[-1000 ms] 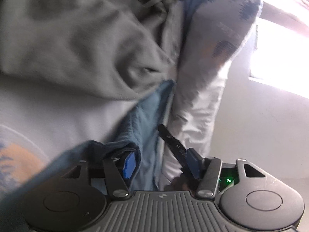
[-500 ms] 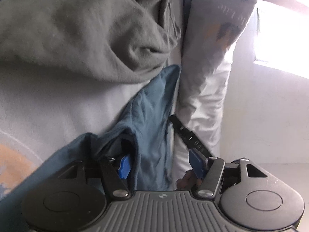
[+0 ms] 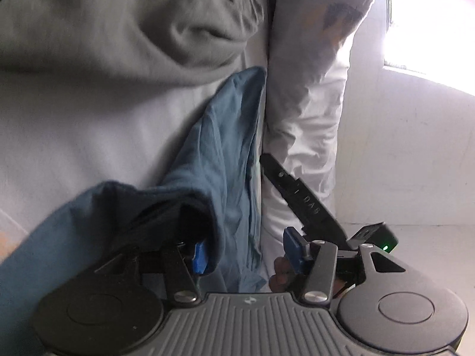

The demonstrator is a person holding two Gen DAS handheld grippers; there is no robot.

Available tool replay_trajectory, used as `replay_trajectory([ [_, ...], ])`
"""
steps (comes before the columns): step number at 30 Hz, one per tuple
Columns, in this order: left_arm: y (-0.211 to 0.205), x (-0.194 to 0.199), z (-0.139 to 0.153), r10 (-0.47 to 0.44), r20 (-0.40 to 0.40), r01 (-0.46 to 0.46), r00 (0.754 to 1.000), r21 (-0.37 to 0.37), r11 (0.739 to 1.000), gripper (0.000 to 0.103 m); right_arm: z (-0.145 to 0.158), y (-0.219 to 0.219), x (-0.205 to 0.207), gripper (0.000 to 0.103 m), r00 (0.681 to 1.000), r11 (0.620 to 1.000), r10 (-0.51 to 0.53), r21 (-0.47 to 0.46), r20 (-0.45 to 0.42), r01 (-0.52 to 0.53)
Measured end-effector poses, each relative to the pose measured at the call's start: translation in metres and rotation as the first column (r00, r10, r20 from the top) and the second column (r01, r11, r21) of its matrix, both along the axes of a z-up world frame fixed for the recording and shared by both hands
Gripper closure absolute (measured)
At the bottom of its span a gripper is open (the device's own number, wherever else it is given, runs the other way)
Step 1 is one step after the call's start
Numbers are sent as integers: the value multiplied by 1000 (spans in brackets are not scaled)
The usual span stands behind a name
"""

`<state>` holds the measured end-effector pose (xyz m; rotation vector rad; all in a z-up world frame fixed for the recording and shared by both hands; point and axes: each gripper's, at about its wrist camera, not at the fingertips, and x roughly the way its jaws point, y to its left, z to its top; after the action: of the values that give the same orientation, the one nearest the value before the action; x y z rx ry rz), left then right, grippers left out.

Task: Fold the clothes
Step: 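Open both grippers and release the folded shirt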

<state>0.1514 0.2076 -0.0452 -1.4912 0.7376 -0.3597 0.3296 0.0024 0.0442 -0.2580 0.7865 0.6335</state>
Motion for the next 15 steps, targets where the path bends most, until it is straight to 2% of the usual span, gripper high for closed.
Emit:
replay_trajectory([
  [2,0,-1,2,21,8,-21,1000,20,1000,54,1,0,-1,59,1000,1000,3,-2,1,-3],
  [4,3,-1,4,42,27,-43,999,39,998,64,1,-1,-2,59,1000,1000,5,1,2,-5],
  [5,5,4,5,49,31,-51,998,45,998,79,0,-1,-2,59,1000,1000,6,2,1,-6],
  [8,6,7,2,47,39,-49,998,46,998,103,-1,-3,-3,59,1000,1000,3,0,-3,-3],
  [12,10,-2,12,61,78,-64,995,41,997,103,1,-4,-5,59,1000,1000,12,-6,1,-12],
  [15,19,-10,15,142,77,-146,987,40,988,103,2,-5,-4,59,1000,1000,5,-6,4,-5],
])
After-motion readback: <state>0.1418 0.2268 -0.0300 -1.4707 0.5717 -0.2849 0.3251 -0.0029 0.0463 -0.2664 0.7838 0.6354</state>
